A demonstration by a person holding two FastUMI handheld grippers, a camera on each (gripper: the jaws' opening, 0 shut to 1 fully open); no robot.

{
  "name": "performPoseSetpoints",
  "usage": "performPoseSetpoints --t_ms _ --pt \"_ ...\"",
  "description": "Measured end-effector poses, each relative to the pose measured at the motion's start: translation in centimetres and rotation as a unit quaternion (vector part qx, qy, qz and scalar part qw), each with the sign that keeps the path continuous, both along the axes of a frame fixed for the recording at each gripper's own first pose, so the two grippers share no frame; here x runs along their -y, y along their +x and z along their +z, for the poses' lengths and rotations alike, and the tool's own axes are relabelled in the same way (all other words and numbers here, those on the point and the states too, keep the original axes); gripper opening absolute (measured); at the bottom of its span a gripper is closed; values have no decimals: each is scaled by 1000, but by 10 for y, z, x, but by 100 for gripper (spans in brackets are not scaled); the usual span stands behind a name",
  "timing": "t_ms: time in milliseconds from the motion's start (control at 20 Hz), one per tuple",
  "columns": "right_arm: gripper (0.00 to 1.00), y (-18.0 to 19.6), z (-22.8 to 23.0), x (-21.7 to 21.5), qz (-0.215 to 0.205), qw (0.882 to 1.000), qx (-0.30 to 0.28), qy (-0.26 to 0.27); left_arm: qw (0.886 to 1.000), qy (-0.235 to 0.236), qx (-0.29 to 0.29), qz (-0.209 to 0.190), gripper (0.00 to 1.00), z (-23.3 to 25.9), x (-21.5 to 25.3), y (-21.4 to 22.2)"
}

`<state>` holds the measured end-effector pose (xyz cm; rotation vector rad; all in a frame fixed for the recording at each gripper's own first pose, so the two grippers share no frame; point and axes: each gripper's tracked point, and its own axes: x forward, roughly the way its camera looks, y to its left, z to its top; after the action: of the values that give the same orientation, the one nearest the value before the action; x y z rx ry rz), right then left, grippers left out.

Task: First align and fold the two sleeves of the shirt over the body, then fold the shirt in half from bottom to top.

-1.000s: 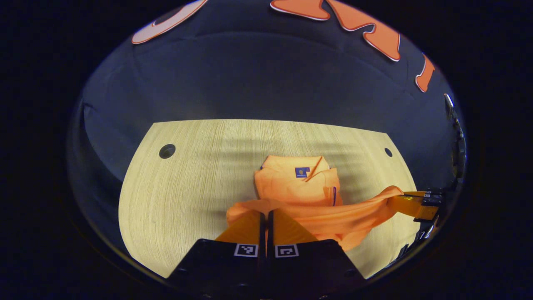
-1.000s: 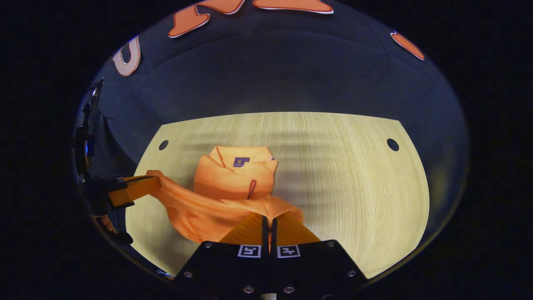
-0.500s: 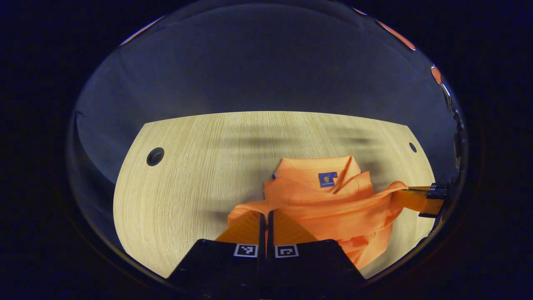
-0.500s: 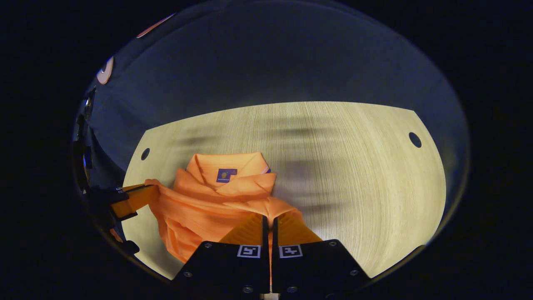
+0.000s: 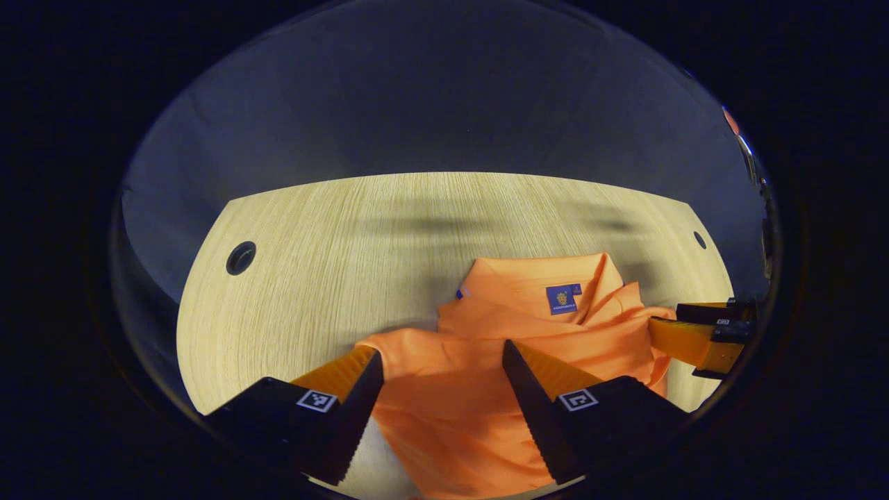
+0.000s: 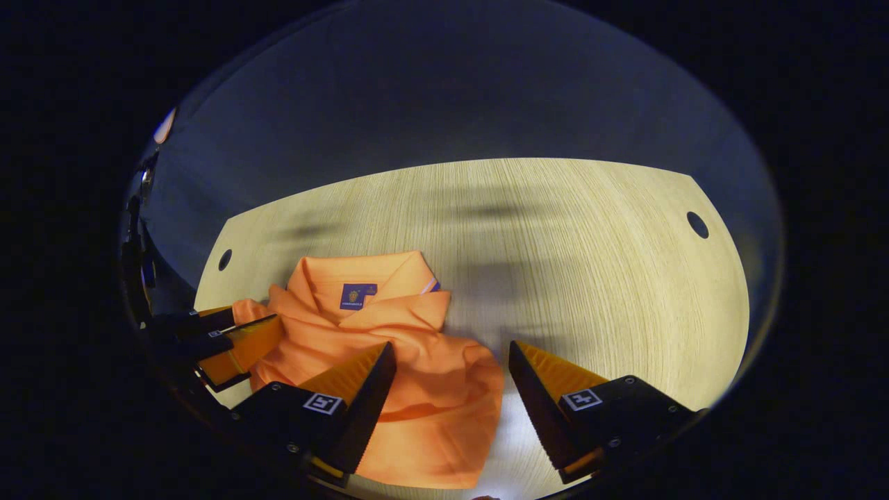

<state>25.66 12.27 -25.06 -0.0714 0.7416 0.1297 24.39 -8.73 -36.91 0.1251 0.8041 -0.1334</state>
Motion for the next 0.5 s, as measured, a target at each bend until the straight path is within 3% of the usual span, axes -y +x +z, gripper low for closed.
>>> performPoseSetpoints --t_ms 300,500 --pt "99 -8 41 -3 1 999 45 18 999 5 54 -3 99 40 2 2" --pt "99 -28 96 1 6 994 105 25 990 13 142 -3 99 123 -3 -4"
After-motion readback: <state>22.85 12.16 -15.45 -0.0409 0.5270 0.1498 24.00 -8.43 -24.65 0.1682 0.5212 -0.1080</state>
